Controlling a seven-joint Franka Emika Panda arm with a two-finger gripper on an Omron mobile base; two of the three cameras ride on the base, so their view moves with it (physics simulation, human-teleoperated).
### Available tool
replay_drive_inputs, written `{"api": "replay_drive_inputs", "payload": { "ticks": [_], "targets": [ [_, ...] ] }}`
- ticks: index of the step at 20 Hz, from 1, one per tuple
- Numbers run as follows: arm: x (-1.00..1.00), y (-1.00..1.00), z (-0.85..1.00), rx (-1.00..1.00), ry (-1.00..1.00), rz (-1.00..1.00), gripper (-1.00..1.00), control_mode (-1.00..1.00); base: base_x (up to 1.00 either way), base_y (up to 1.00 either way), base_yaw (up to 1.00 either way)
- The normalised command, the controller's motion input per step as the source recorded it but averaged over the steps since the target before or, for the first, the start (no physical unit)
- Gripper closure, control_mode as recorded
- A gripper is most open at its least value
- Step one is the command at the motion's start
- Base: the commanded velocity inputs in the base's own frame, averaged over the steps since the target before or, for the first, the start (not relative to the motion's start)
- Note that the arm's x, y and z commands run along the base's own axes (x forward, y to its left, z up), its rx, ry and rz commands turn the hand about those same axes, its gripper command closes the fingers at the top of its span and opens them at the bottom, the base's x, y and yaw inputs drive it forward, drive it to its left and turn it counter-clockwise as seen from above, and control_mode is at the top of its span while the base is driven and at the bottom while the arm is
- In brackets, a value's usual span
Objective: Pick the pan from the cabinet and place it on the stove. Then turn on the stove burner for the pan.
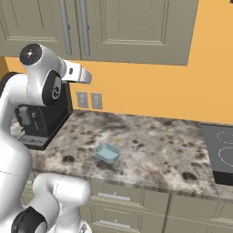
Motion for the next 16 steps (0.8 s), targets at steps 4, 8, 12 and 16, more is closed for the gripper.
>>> {"api": "replay_drive_inputs", "payload": {
  "ticks": [4,8,12,16],
  "targets": [
    [0.04,0.0,0.47,0.0,-0.33,0.0,-1.0,-1.0,0.0,0.0,0.0],
    [0.06,0.02,0.37,0.0,-0.31,0.0,-1.0,-1.0,0.0,0.0,0.0],
    [0.18,0.01,0.28,0.0,-0.27,0.02,-1.0,-1.0,0.0,0.0,0.0],
    [0.46,0.0,0.26,0.02,-0.17,0.02,-1.0,-1.0,0.0,0.0,0.0]
  ]
}}
